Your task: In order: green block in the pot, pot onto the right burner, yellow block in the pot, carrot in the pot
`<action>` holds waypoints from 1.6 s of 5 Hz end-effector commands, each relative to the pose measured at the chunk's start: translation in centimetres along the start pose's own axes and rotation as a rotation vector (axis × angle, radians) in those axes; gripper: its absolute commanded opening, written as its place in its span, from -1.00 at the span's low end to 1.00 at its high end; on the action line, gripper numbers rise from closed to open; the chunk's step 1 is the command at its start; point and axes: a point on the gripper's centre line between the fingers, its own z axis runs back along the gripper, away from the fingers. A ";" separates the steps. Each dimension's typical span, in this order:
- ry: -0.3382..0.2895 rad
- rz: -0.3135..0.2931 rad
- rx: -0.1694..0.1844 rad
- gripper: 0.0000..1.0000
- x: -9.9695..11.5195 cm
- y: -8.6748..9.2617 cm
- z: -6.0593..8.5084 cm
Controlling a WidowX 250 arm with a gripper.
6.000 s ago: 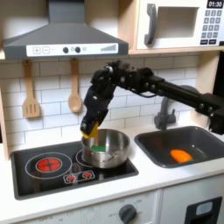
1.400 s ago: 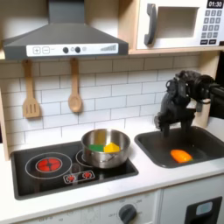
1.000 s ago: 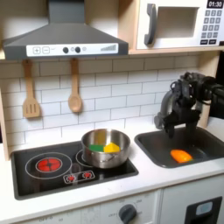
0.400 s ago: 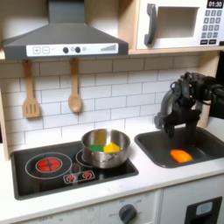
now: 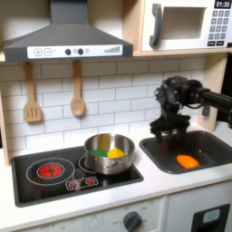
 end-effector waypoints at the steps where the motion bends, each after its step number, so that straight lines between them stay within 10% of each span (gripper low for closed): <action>1: 0.021 -0.080 -0.088 1.00 1.5 1.7 -0.5; 3: 0.050 -0.124 -0.158 1.00 0.7 0.2 -0.7; 8: 0.072 -0.131 -0.178 1.00 -1.5 -5.1 -3.0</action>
